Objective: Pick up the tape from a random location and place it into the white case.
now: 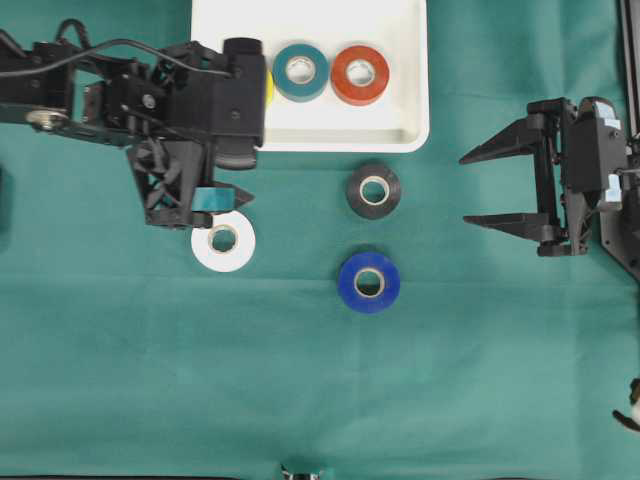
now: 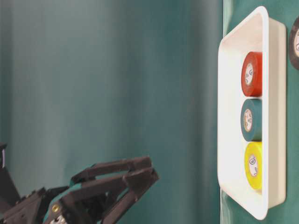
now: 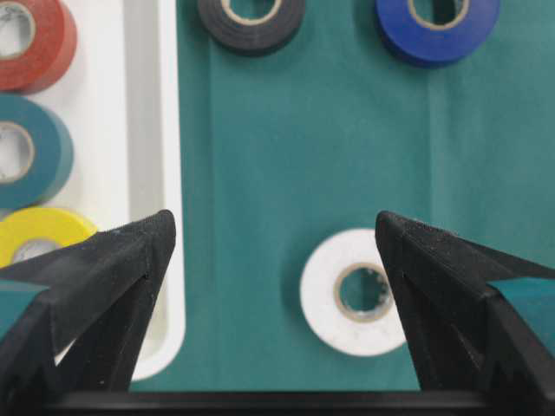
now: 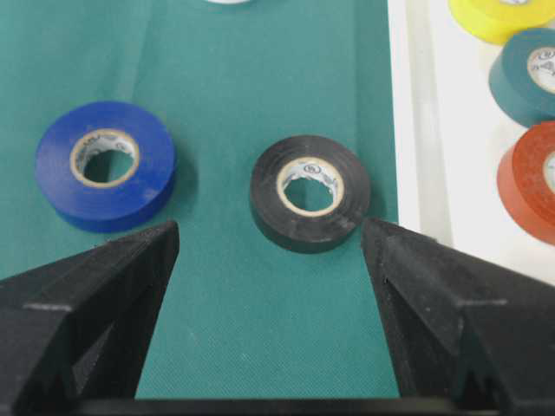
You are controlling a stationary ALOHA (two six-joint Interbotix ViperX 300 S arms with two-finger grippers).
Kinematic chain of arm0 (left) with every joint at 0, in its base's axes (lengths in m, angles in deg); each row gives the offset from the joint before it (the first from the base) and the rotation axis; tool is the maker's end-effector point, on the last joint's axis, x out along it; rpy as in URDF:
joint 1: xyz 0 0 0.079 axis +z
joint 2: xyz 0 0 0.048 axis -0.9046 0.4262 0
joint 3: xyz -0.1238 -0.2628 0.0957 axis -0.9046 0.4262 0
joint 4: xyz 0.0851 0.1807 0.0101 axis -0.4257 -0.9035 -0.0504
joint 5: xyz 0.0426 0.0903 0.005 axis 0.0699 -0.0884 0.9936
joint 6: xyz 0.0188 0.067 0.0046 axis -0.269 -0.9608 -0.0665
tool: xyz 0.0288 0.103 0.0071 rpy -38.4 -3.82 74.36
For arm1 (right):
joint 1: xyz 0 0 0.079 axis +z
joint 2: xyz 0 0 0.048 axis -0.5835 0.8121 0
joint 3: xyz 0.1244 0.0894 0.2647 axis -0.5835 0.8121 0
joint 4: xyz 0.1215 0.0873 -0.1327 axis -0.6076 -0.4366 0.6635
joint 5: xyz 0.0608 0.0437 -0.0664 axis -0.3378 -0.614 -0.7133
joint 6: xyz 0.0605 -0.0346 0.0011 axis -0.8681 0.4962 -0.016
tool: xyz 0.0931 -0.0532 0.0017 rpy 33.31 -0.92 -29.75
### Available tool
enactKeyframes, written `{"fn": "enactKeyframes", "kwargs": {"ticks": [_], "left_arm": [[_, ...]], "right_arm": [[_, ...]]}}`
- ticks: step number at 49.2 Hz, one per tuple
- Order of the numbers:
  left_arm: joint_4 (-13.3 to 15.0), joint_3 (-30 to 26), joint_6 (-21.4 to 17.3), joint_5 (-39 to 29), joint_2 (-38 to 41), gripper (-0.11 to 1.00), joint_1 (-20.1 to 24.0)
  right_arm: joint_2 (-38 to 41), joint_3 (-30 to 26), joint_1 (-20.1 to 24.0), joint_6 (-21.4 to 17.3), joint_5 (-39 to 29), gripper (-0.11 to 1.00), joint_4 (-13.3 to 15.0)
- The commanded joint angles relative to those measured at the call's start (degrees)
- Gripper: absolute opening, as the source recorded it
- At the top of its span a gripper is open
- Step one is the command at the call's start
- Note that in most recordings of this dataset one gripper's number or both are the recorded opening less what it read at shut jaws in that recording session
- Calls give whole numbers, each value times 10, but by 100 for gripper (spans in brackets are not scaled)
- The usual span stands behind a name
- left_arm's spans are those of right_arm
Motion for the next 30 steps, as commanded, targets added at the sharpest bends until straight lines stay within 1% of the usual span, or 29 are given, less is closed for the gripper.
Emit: {"fn": "enactKeyframes", "kwargs": {"ticks": [1, 5, 18, 30], "left_arm": [[0, 11, -1, 20, -33, 99, 1], [0, 33, 0, 54, -55, 99, 1], [1, 135, 0, 191, -152, 99, 4], [4, 207, 1, 258, -218, 99, 3]], "right_arm": [[-2, -16, -1, -1, -2, 82, 1], [-4, -17, -1, -1, -6, 82, 1], [-6, -18, -1, -1, -9, 82, 1], [-8, -18, -1, -1, -11, 82, 1]]}}
